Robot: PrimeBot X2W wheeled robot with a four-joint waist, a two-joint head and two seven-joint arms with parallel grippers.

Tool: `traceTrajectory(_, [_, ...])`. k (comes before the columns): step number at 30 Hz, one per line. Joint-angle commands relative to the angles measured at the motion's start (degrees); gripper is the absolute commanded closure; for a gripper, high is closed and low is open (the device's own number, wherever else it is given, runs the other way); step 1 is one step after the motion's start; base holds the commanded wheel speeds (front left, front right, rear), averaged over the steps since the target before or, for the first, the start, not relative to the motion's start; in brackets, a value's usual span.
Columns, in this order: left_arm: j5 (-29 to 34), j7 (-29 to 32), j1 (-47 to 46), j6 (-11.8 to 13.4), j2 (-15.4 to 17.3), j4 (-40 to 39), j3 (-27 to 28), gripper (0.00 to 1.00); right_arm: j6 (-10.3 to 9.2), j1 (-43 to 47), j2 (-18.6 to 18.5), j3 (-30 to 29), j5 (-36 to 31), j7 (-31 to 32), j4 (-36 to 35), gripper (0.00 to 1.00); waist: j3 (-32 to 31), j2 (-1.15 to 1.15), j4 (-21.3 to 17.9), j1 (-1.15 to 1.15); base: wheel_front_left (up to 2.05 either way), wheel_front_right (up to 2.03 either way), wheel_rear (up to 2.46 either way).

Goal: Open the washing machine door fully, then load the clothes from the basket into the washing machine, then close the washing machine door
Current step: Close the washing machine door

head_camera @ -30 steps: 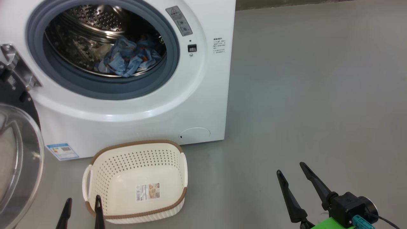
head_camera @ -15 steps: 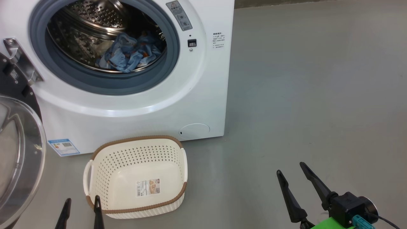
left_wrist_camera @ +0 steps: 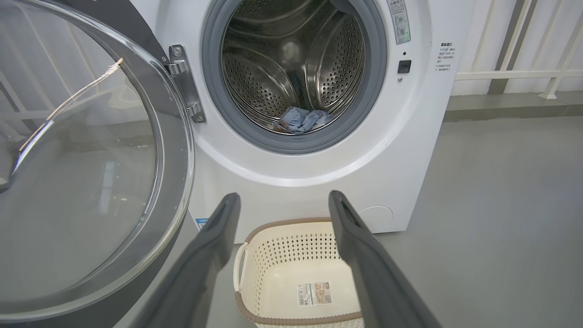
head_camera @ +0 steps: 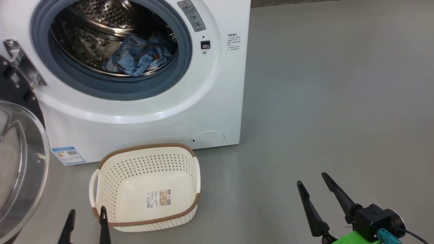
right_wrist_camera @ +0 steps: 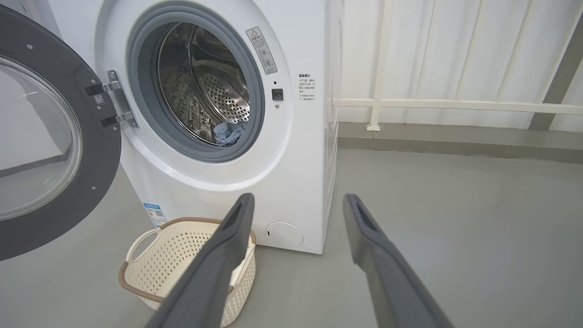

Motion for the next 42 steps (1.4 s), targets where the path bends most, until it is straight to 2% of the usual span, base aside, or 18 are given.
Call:
traceTrajectory(1, [-0.28, -0.62, -2.77, 0.07, 0.99, -0.89, 1.88, 0.00, 0.09, -0.68, -0.27, 1.22, -0.23, 0.14, -1.74, 0.00, 0.01, 0.00, 0.15, 0.00, 0.00, 0.00, 0.00])
traceTrajectory(8, [-0.19, -0.87, -3.29, -0.23, 0.62, -0.45, 1.54, 0.00, 0.09, -0.34, -0.31, 0.97, -0.48, 0.55, -2.19, 0.00, 0.03, 0.00, 1.92, 0.00, 0.00, 0.00, 0.00])
traceTrajectory(13, [0.10, -1.07, -3.73, -0.08, 0.24, -0.50, 1.54, 0.00, 0.09, -0.41, -0.70, 1.06, -0.28, 0.73, -2.43, 0.00, 0.33, 0.00, 5.06, 0.00, 0.00, 0.00, 0.00])
traceTrajectory(18, [0.18, -1.27, -3.54, 0.17, -0.05, -0.86, 2.01, 0.00, 0.09, -0.88, -1.21, 1.48, -0.24, 1.05, -2.65, 0.00, 0.47, 0.00, 8.93, 0.00, 0.00, 0.00, 0.00])
traceTrajectory(33, [0.75, -1.67, -2.45, -0.17, -1.81, -1.50, 3.61, 0.00, 0.09, -2.24, -2.56, 2.59, 0.14, 1.99, -2.94, 0.00, 0.29, 0.00, 26.03, 0.00, 0.00, 0.00, 0.00])
traceTrajectory(38, [0.73, -1.70, -2.31, -0.90, -2.13, -1.19, 3.99, 0.00, 0.09, -2.44, -2.27, 3.20, 0.19, 1.89, -2.81, 0.00, 0.18, 0.00, 30.43, 0.00, 0.00, 0.00, 0.00])
traceTrajectory(42, [0.73, -1.71, -2.04, -0.90, -2.56, -1.20, 4.67, 0.00, 0.09, -2.68, -2.06, 4.18, 0.29, 2.00, -2.59, 0.00, 0.32, 0.00, 31.87, 0.00, 0.00, 0.00, 0.00])
